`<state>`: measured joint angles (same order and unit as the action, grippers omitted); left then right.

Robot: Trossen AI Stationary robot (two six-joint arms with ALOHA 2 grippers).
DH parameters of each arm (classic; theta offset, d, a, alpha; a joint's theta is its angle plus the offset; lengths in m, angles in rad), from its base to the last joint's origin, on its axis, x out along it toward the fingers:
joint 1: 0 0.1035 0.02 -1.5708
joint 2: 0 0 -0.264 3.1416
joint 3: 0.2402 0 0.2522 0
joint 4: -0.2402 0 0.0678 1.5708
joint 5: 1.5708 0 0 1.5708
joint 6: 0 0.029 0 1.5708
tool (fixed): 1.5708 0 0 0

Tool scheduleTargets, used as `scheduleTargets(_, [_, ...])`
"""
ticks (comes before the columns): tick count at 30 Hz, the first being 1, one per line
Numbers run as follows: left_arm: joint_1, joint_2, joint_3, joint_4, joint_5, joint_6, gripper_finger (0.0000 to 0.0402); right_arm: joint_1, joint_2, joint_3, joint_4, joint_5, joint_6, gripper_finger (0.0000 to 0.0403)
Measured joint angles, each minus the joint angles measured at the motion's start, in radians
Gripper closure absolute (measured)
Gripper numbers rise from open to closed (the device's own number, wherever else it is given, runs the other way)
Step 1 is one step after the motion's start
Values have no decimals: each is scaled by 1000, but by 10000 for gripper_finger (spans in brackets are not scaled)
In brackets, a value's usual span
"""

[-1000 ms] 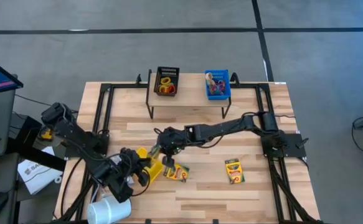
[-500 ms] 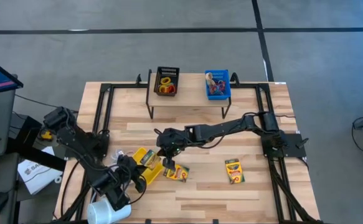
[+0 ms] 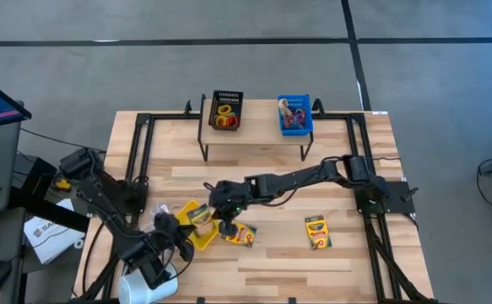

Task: Pick & Place Office Desk Supplies
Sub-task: Put the yellow crayon box into the yellow bin

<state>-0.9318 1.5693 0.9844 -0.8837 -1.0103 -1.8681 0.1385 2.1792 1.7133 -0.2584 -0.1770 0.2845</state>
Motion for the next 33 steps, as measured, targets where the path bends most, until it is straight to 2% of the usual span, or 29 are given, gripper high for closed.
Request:
scheduleTargets(3, [-31, 11, 0, -40, 10, -92, 401, 0, 4, 7, 9, 2, -7, 403])
scheduleTargets(9, [-44, 72, 0, -58, 72, -183, 401, 1, 4, 9, 8, 1, -15, 403])
scheduleTargets(22, [-57, 88, 0, -58, 91, -217, 401, -21, 54, 25, 13, -15, -22, 403])
scheduleTargets(27, [-57, 88, 0, -75, 76, -197, 401, -22, 58, 52, -27, -11, -46, 403])
scheduleTargets(29, [-54, 88, 7, -76, 52, -173, 401, -21, 28, 67, -107, 1, -72, 403])
scheduleTargets(33, [-17, 87, 46, -74, -8, -25, 401, 0, -72, 81, -305, 118, -117, 403])
